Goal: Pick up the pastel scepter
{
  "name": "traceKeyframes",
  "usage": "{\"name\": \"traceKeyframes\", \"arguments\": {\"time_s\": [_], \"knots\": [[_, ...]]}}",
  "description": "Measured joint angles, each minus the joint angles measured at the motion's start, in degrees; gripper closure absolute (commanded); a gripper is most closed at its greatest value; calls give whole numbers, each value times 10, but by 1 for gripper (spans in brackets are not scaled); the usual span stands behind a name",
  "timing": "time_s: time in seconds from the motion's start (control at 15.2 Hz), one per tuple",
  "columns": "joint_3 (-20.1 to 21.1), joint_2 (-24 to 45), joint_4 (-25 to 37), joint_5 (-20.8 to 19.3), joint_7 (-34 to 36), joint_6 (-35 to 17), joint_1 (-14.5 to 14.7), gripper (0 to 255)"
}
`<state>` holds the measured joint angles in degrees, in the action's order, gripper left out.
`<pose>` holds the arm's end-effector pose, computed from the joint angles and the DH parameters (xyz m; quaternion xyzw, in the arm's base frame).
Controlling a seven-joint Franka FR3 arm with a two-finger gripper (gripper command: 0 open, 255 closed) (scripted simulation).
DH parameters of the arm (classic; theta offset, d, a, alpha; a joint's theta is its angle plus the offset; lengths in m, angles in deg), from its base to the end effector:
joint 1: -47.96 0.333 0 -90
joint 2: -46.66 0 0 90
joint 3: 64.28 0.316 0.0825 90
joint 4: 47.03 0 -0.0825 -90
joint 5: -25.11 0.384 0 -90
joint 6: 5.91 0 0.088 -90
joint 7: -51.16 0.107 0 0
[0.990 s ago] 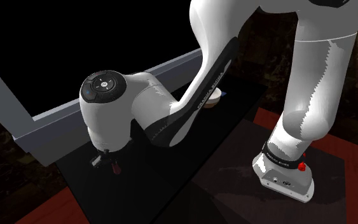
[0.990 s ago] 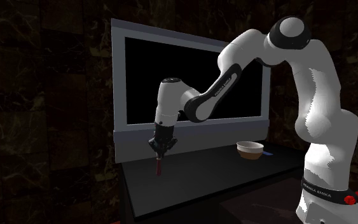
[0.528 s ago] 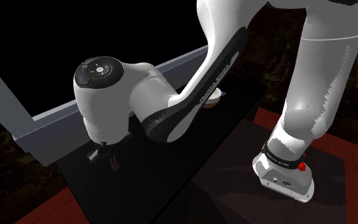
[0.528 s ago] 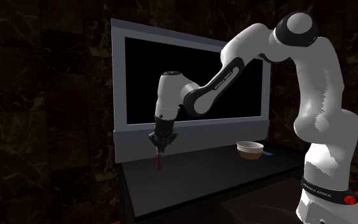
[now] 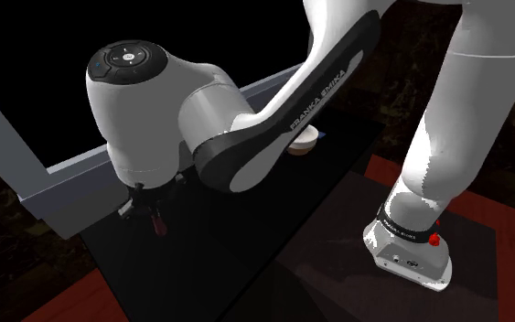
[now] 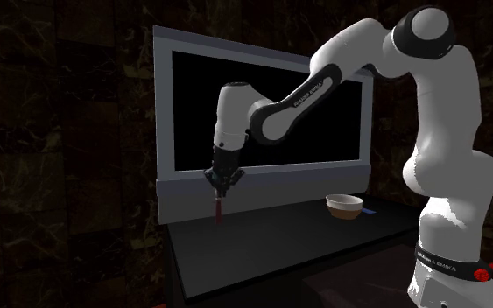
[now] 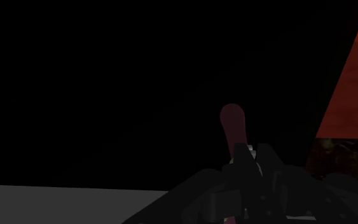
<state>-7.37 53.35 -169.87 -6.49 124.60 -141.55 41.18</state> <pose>0.3727 0.4250 0.3898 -0.9834 0.0258 -0.1797 0.0001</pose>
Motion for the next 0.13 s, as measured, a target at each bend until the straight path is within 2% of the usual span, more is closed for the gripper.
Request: {"name": "traceKeyframes", "arguments": {"time_s": [0.13], "knots": [[4, -11, 5, 17, -14, 7, -4, 255]]}}
